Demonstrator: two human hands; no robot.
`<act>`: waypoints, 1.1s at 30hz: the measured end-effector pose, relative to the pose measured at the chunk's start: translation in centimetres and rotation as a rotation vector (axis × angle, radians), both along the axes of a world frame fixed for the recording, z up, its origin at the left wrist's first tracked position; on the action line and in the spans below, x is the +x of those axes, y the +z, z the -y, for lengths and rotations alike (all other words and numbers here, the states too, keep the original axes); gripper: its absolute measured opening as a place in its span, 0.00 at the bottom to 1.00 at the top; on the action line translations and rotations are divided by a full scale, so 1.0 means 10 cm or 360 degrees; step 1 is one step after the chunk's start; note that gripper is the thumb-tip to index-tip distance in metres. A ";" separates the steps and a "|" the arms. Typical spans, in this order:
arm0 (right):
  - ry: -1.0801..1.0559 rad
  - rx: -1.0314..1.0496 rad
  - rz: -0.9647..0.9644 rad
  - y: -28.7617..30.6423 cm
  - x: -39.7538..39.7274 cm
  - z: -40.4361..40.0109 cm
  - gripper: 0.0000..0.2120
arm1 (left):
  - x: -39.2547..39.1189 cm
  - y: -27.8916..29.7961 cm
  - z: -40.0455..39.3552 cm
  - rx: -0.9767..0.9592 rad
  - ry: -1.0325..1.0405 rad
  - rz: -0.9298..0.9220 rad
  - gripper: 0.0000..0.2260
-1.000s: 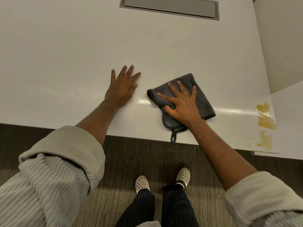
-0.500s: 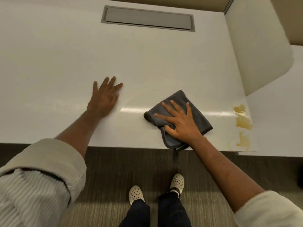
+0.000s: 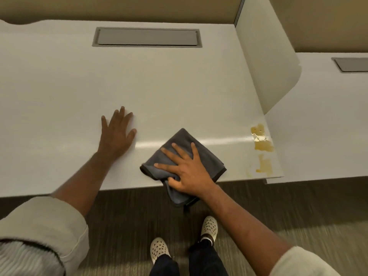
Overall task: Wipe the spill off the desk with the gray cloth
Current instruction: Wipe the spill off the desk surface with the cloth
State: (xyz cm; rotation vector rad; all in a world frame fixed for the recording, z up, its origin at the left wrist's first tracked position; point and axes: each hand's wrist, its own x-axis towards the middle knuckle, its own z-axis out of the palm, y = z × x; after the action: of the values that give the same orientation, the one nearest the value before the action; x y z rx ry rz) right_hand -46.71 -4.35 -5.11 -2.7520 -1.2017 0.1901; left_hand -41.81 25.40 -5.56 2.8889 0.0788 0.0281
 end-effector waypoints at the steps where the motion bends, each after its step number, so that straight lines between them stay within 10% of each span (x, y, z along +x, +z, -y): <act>1: -0.0050 0.0015 -0.0007 0.00 0.00 0.19 0.29 | -0.01 -0.01 0.16 0.0011 -0.0078 -0.0013 0.30; 8: -0.0780 -0.0048 -0.0051 0.14 0.47 1.06 0.27 | 0.17 0.00 1.28 -0.0058 -0.0391 -0.0027 0.30; 33: -0.0968 0.0086 0.0079 0.00 0.54 1.76 0.28 | 0.76 -0.13 2.29 -0.0081 -0.0588 -0.0020 0.32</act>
State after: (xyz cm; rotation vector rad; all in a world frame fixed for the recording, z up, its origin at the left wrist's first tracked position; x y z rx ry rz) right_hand -41.29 -21.95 -5.14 -2.9299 -0.3263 0.0217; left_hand -34.18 2.45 -6.91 2.8051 -0.4437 -0.0589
